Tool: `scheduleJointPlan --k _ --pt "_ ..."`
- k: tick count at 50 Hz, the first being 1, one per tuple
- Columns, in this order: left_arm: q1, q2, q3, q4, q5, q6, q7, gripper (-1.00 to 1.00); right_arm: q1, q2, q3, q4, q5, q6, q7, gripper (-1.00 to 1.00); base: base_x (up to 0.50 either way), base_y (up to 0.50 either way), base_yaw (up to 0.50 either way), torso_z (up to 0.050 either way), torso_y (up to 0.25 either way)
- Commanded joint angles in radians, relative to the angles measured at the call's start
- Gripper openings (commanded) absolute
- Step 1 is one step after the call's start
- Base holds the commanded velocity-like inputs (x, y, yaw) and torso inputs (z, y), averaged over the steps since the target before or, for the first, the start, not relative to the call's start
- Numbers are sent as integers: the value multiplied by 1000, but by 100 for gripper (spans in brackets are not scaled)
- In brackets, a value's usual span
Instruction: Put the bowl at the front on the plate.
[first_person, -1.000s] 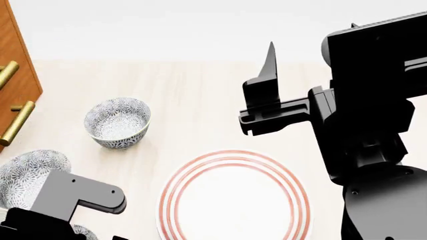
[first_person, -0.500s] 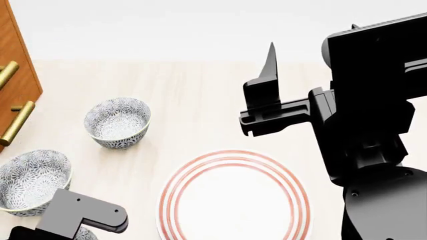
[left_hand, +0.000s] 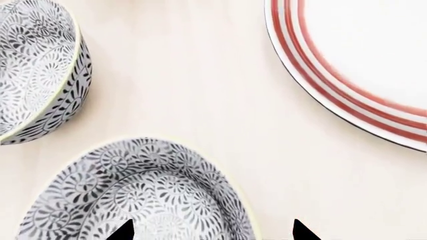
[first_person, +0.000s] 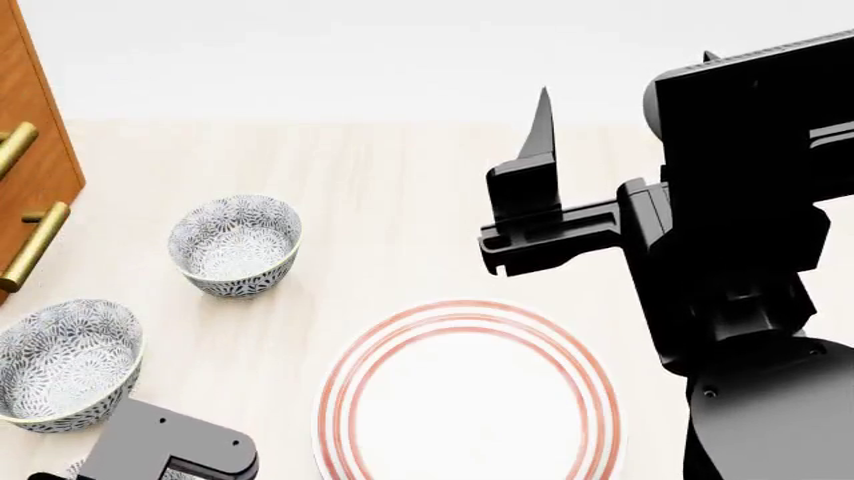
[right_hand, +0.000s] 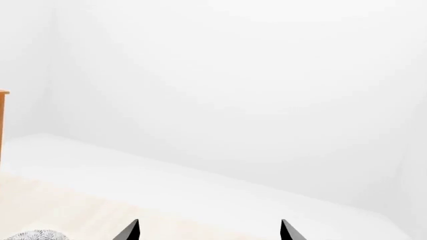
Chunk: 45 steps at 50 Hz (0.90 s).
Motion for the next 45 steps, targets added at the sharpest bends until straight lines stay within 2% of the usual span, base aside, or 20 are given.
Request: scheduleJointPlan --k 1,13,14,19,21,23,26,27,32,35,36,39,42,45 --pt "4 -9 17 -16 -10 11 -9 100 0 3 -2 0 6 -1 4 100 0 0 0 0 0" --pt "10 -17 37 -25 0 19 7 100 3 5 -4 -1 11 1 11 100 0 0 0 0 0" --pt "16 -19 43 -22 27 28 30 -100 4 5 -5 -1 12 1 12 100 0 0 0 0 0" --pt "22 -24 52 -15 57 43 58 -100 1 5 -5 0 14 -4 13 100 0 0 0 0 0" --pt "7 -21 44 -20 17 35 19 -100 1 5 -7 0 15 -5 13 100 0 0 0 0 0" --pt "7 -23 47 -27 30 42 35 -100 0 5 -5 -1 17 -6 13 100 0 0 0 0 0" --pt "22 -31 61 -23 121 91 126 -100 2 6 -6 -1 21 -5 12 100 0 0 0 0 0" --pt "21 -25 49 -45 95 89 96 -100 4 6 -6 -1 22 -4 11 100 12 0 0 0 0" --pt "14 -44 54 31 177 146 157 -100 3 7 -7 5 24 -14 8 100 0 0 0 0 0" --pt "13 -47 54 42 175 147 150 -100 3 8 -10 9 23 -21 7 100 0 0 0 0 0" --pt "7 -35 33 17 114 134 95 -100 2 8 -11 14 22 -27 6 100 0 0 0 0 0" --pt "6 -38 30 19 127 150 114 -100 2 9 -13 18 22 -33 5 100 0 0 0 0 0" --pt "18 -48 43 62 223 210 177 -100 6 9 -15 19 23 -32 6 100 0 0 0 0 0" --pt "-10 -51 33 71 199 198 159 -100 8 10 -18 19 24 -33 7 100 0 0 0 0 0"
